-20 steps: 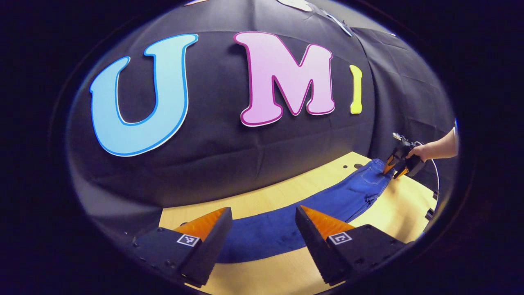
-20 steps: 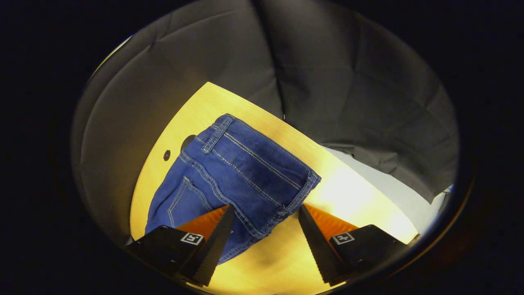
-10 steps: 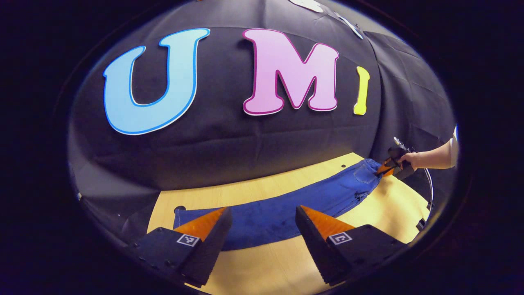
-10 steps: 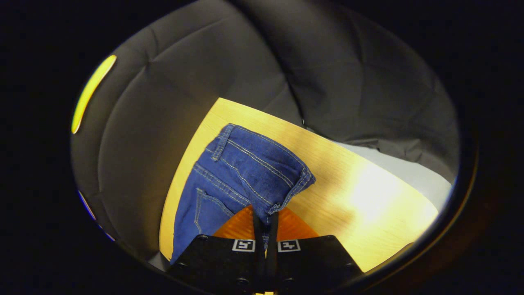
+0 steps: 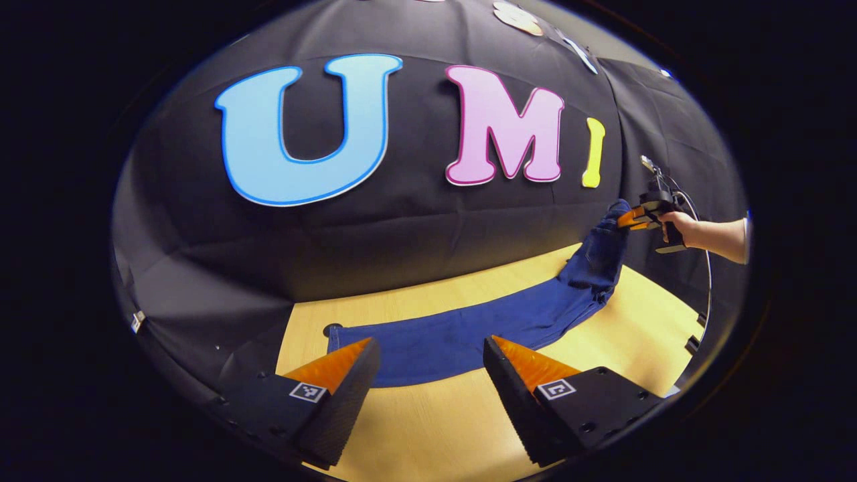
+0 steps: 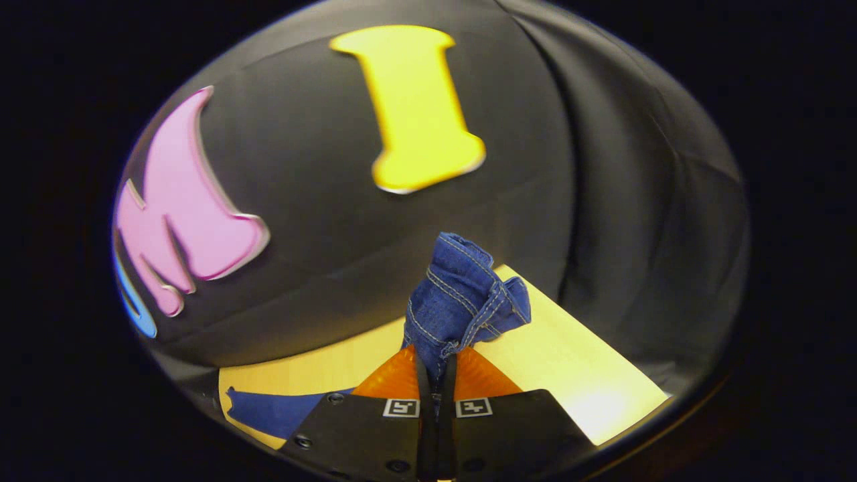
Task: Grasp the waist and the cuffs of the jeans and fold them to make the two legs overlap; first hold the waist and fold one-third of the jeans toward the cuffs, then hold the cuffs and fold the remaining one-third in the same direction to finish folding.
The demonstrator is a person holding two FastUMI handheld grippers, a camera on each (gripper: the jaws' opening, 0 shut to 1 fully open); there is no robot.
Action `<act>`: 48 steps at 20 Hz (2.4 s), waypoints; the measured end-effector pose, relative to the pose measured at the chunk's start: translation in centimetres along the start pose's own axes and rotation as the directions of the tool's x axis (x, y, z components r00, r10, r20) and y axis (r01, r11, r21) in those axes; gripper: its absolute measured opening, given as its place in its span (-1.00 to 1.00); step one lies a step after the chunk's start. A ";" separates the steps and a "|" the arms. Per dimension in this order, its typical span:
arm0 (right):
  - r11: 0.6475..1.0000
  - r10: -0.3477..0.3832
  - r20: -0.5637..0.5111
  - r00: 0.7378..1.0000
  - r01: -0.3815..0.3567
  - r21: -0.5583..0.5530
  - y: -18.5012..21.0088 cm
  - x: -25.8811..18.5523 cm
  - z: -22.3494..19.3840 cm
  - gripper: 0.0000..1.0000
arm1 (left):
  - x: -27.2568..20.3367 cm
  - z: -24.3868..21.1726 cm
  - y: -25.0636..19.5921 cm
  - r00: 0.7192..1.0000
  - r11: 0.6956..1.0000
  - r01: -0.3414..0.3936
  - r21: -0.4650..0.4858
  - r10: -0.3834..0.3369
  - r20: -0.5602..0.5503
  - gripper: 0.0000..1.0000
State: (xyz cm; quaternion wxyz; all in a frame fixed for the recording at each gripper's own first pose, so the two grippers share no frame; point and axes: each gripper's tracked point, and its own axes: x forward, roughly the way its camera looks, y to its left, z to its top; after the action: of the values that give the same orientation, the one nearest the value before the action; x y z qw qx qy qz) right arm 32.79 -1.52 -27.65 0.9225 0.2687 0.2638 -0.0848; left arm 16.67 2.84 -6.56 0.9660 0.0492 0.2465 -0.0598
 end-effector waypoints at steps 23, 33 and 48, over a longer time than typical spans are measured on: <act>0.723 0.570 -0.432 0.699 -0.677 -0.140 -5.7 -1.1 -28.7 0.92 | 8.1 -10.9 8.0 0.936 0.893 -0.113 -0.435 -0.052 -0.349 0.93; 0.843 0.338 -0.484 0.807 -0.488 -0.224 -28.3 -8.4 -27.6 0.90 | 18.4 -16.2 16.0 0.681 0.852 -0.401 -0.337 0.031 -0.732 0.93; 0.833 0.376 -0.493 0.784 -0.520 -0.191 -27.6 -8.7 -26.2 0.91 | 19.0 -15.0 12.7 0.633 0.893 -0.369 -0.259 0.037 -0.773 0.00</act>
State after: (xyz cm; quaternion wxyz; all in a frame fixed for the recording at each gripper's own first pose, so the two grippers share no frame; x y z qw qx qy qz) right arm 5.68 -10.47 -54.26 0.8632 0.1847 0.4007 0.2454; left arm 27.92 15.55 -27.97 0.7663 -0.0977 0.6220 0.1283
